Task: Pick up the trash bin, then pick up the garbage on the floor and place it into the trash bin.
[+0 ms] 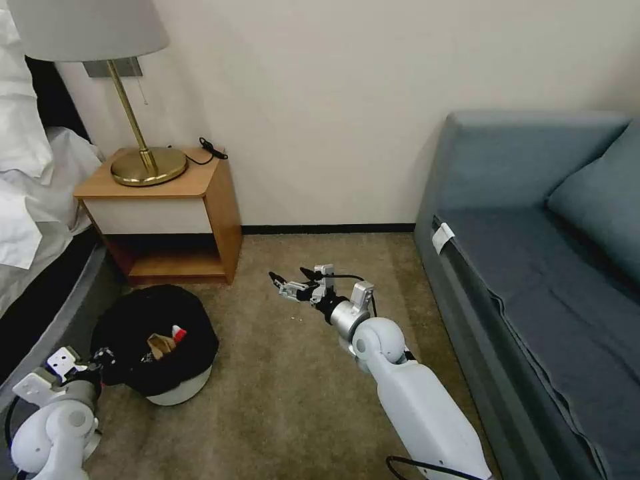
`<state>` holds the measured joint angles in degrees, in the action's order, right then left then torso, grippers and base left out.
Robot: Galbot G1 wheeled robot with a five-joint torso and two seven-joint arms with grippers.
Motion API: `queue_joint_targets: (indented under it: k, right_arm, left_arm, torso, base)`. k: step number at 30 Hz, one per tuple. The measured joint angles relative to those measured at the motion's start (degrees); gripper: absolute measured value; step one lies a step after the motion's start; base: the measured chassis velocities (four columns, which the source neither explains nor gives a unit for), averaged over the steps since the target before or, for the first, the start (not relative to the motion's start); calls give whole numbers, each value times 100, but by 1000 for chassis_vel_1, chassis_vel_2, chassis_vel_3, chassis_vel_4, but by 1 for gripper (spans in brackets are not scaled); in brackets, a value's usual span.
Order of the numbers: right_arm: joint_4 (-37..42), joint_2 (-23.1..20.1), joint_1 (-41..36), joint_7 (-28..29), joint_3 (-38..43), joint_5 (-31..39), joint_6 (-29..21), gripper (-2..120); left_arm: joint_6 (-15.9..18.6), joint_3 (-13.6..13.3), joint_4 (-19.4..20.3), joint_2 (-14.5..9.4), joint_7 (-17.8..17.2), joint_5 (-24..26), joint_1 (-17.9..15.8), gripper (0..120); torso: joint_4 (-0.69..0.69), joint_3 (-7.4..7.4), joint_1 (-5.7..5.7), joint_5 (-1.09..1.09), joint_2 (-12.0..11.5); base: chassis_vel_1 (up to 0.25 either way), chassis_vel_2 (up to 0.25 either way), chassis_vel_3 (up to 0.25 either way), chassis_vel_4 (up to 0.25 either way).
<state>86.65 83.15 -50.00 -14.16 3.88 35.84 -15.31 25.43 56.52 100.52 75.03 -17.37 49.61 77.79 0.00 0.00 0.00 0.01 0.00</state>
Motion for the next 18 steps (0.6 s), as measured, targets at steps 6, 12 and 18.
queue_joint_targets:
  k: [6,12,18]
  right_arm:
    - [30,-20,-2,5,-4,33,4,100]
    - [62,-25,-25,65,21,51,4,100]
    - [179,-40,-140,479,86,242,-23,100]
  left_arm:
    - [-159,38,239,96,122,-496,191,63]
    - [-375,79,351,153,229,-1041,305,83]
    - [-885,150,730,161,564,-2325,538,99]
  torso:
    - [0,0,0,0,0]
    - [0,0,0,0,0]
    - [0,0,0,-1,0]
  base:
    - [0,0,0,0]
    - [0,0,0,0]
    - [0,0,0,0]
